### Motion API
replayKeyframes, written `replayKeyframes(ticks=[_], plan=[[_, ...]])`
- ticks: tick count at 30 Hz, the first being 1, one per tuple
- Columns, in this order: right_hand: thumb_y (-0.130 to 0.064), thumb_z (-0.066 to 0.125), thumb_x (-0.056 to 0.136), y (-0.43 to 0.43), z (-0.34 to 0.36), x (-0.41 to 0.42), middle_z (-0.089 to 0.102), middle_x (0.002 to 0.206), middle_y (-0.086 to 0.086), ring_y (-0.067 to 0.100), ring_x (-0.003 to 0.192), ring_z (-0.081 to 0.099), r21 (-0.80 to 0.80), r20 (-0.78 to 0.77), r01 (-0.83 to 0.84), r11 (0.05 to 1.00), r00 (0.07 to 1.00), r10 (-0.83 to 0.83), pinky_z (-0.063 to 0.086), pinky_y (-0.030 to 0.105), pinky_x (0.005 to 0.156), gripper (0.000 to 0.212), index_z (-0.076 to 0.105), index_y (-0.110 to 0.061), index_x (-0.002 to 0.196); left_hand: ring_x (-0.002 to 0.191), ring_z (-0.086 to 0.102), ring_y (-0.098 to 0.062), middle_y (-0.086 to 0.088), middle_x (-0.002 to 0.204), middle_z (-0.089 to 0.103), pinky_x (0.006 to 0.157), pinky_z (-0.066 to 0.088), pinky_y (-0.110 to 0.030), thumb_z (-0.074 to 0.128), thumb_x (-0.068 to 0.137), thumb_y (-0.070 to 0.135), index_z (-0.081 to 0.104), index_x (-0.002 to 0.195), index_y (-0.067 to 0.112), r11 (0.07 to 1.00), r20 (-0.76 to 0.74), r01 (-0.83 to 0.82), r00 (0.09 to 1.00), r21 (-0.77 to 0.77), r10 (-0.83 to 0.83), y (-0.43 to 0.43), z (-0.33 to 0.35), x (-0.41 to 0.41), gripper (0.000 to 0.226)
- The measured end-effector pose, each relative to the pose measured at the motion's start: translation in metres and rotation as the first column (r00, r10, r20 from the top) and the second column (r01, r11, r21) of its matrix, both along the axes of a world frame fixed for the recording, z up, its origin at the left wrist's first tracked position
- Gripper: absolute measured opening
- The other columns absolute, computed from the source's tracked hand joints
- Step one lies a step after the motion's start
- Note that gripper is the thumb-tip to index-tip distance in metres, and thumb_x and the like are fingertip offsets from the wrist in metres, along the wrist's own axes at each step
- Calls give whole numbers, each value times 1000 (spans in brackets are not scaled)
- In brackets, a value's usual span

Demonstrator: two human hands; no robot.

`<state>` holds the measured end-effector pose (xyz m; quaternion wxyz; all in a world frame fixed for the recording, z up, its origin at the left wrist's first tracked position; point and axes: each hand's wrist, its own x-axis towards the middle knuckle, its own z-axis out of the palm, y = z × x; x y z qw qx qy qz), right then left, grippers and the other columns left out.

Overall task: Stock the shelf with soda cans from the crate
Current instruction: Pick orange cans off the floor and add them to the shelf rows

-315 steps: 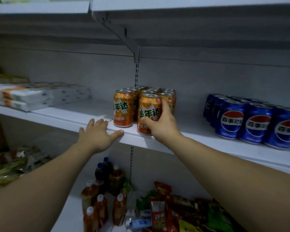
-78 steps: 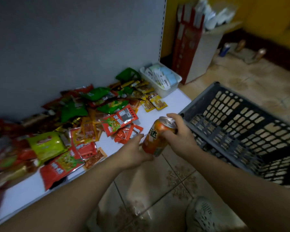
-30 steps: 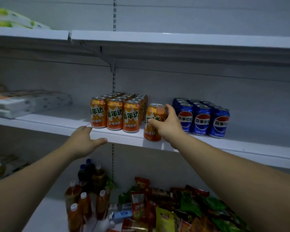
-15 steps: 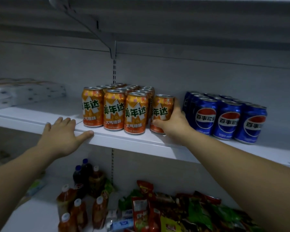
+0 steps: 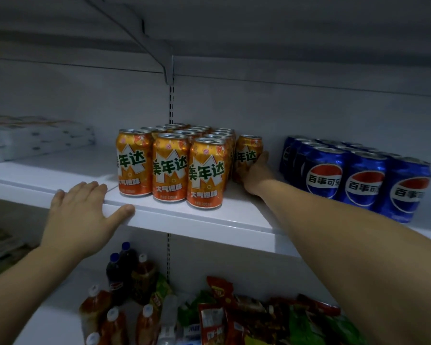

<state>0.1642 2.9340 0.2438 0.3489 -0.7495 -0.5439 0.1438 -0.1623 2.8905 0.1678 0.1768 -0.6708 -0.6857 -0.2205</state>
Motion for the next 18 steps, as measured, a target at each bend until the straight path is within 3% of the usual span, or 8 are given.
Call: replayKeyframes(ticks=[8,12,18], plan=[[-38,43,100,45,-3,13,32,152,19,31,134,40,-3,83,-41,999,996,41,32,37,105,88,-19,1,148,127,46,-33,-14,135,54,107,26,-55,10,75,77,55,130,8,998,-26,-31,999,55,32,6,-3,-1,99],[-40,45,99,67,-5,18,31,151,21,35,135,38,22,37,-18,1000,999,17,30,41,108,86,-12,-3,150,125,47,-35,-15,133,56,106,27,-57,14,74,76,57,128,8,997,-13,-32,999,70,33,6,-4,0,97],[-34,42,100,94,-9,27,24,151,30,45,136,30,2,172,-37,999,984,36,28,50,109,77,-3,4,149,125,48,-36,-16,133,55,105,29,-58,16,74,75,56,128,8,998,2,-26,1000,59,26,9,-6,-2,96]])
